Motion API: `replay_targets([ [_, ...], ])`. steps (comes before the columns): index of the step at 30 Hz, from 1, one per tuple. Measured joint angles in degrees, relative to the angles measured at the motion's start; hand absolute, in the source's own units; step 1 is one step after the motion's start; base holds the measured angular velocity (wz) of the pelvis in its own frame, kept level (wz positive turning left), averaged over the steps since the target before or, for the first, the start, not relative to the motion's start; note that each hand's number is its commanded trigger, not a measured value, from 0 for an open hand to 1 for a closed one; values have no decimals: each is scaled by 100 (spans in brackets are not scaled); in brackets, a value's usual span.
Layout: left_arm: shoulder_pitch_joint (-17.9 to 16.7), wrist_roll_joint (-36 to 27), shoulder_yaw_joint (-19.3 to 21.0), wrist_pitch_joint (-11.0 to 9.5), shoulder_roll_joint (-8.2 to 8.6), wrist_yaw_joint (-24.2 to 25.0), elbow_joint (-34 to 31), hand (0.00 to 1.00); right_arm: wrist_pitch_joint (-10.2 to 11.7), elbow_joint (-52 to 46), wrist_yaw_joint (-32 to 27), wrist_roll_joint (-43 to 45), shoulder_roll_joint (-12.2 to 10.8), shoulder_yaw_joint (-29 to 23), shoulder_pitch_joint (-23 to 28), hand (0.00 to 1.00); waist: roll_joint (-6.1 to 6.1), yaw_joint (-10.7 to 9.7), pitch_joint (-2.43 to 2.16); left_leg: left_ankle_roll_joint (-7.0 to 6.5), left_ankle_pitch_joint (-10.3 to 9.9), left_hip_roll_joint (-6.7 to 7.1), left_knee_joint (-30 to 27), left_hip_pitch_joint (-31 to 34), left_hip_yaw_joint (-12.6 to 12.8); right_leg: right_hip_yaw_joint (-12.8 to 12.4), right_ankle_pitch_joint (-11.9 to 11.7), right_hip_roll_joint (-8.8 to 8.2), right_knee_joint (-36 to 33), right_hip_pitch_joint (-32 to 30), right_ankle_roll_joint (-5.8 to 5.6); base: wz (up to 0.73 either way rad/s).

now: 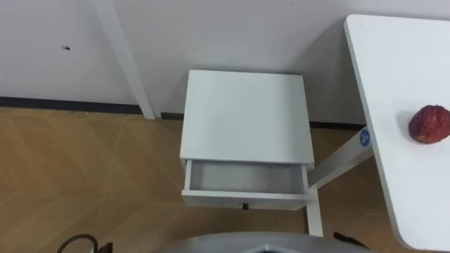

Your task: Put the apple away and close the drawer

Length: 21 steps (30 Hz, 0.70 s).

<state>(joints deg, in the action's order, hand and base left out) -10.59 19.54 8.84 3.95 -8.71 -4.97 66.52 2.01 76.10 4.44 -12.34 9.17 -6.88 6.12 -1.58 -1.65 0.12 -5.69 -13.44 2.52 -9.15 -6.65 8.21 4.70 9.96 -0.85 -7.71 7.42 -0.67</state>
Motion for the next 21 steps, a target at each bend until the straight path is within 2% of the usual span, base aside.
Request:
replay_targets([
  [7, -1, -150, 0, -35, 1, -5, -2, 0, 0, 6, 7, -113, 0, -2, 11, 0, -6, 2, 5, 0, 0, -3, 29, 0, 46, -18, 0, 2, -2, -28, 0, -3],
  [12, -12, -374, -6, -69, 9, -156, -9, 0, -10, 21, -18, -1016, -22, -100, 73, 0, 20, -32, -3, 0, 0, 0, 57, 2, 66, -89, 0, 6, -1, -41, 0, -3],
  [15, -52, -555, 162, -117, 54, -216, -15, 0, -23, -12, -25, -1916, -51, -413, 201, 0, 23, -100, -4, 0, 0, 0, 57, -4, 63, -107, 0, 7, -1, -49, 0, 0],
  [17, -146, -549, 336, -178, 57, -233, -72, 0, -30, -39, -130, -2791, -65, -1029, 209, 0, 38, -202, -6, 0, 0, -1, 59, -9, 81, -158, 0, 10, 0, -49, 0, -4],
  [21, -173, -644, 578, -184, 43, -260, -69, 0, -16, -102, -462, -3995, -58, -1729, 190, 0, 48, -308, -10, 0, 0, -1, 84, -22, 109, -151, 0, 15, -4, -22, 0, -5],
])
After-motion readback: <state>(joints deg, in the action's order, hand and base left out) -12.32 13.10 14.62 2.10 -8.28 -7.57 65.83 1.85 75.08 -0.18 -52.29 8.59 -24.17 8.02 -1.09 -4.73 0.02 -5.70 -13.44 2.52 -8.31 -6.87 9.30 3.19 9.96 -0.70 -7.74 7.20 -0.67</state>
